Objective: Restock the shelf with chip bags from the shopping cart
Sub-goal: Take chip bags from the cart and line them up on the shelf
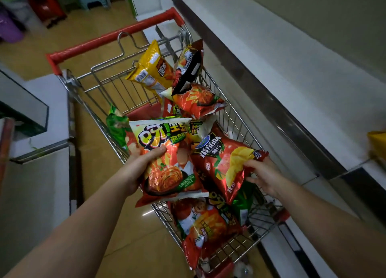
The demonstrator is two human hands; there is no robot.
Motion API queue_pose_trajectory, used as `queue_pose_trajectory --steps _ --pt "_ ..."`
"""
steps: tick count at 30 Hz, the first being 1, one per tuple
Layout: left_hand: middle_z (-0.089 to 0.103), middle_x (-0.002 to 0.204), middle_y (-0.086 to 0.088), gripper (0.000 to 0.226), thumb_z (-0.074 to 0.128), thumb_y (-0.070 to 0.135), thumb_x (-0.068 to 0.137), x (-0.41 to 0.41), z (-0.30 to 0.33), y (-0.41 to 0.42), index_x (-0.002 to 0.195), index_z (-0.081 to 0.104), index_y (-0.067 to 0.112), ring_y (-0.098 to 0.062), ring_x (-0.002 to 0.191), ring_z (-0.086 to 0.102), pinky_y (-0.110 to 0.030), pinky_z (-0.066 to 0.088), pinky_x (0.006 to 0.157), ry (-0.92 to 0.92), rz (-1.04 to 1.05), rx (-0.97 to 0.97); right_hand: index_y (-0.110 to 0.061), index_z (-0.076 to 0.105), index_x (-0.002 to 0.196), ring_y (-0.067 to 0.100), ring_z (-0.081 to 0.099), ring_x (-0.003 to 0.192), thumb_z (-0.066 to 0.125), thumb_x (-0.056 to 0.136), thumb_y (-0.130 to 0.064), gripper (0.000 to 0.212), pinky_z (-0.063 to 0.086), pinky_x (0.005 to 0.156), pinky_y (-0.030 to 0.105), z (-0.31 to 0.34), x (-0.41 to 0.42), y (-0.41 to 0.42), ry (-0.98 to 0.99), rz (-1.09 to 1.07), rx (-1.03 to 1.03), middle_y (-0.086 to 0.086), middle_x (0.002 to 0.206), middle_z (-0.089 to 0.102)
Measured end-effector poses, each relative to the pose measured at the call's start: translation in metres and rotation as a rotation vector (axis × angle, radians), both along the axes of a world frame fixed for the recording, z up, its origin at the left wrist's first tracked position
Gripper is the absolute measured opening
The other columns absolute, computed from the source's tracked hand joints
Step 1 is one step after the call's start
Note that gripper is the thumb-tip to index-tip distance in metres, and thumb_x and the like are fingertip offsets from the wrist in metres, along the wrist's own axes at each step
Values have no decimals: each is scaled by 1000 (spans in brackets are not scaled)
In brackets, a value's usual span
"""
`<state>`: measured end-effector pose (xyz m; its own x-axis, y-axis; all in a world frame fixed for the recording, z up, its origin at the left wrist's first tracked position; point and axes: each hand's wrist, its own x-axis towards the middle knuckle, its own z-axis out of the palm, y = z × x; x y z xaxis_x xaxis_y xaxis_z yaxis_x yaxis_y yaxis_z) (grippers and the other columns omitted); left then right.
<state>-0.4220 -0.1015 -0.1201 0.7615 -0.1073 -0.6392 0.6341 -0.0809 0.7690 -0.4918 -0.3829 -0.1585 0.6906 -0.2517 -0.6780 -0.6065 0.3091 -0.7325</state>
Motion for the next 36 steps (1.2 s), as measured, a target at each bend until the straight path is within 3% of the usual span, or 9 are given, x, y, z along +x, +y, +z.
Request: queue_pose_trajectory --steps 7,12,15,18,20,23,31,34,36 --pt "60 97 -5 75 69 26 81 6 -9 -12 143 27 15 -23 86 62 -36 49 79 20 -43 53 -6 56 105 20 55 73 43 81 14 34 47 60 37 0 17 2 111 -71 -37 7 81 58" --pt "64 107 -8 76 74 29 72 8 -14 -14 136 36 17 -25 92 65 -36 50 79 52 -103 69 -14 36 138 29 59 102 60 76 5 69 51 81 47 -13 19 -3 161 87 -221 11 116 58" --pt "64 111 -8 86 83 35 61 11 -18 -16 133 39 18 -27 95 65 -39 52 84 56 -130 92 -25 25 145 26 57 104 66 78 2 83 50 86 47 -3 17 -10 105 264 -205 5 115 56" --pt "60 104 -3 76 78 33 70 14 -18 -16 132 35 20 -27 96 62 -43 49 91 42 -94 128 -23 53 117 23 52 111 66 77 -33 43 38 102 53 9 16 -20 170 511 -129 5 119 58" --pt "60 109 -4 84 82 36 65 18 -19 -13 134 36 19 -26 97 61 -42 49 90 29 -122 161 -24 59 106 23 47 116 42 72 -66 57 32 106 53 12 19 -28 245 583 -78 7 121 56" --pt "60 113 -3 77 80 29 70 19 -18 -13 134 38 20 -21 94 60 -36 47 83 9 -178 189 -10 62 115 27 46 121 17 76 -77 89 32 102 46 12 32 -23 343 712 -192 11 126 55" --pt "61 115 -4 73 78 24 73 17 -17 -24 136 40 18 -16 91 60 -30 46 79 -7 -224 197 -13 62 115 27 59 106 48 82 -67 65 45 87 31 3 59 14 326 781 -710 10 117 62" --pt "58 120 -6 78 78 26 73 14 -18 -29 139 35 18 -21 96 59 -31 45 82 -17 -213 222 -15 60 113 26 64 92 60 78 -48 48 51 86 35 -10 64 24 204 652 -588 8 102 67" --pt "56 120 -6 79 77 26 73 12 -19 -32 139 33 18 -23 97 57 -32 45 84 -11 -205 231 -16 58 118 27 66 92 64 61 -52 67 53 88 41 -18 65 29 177 585 -483 8 102 68"
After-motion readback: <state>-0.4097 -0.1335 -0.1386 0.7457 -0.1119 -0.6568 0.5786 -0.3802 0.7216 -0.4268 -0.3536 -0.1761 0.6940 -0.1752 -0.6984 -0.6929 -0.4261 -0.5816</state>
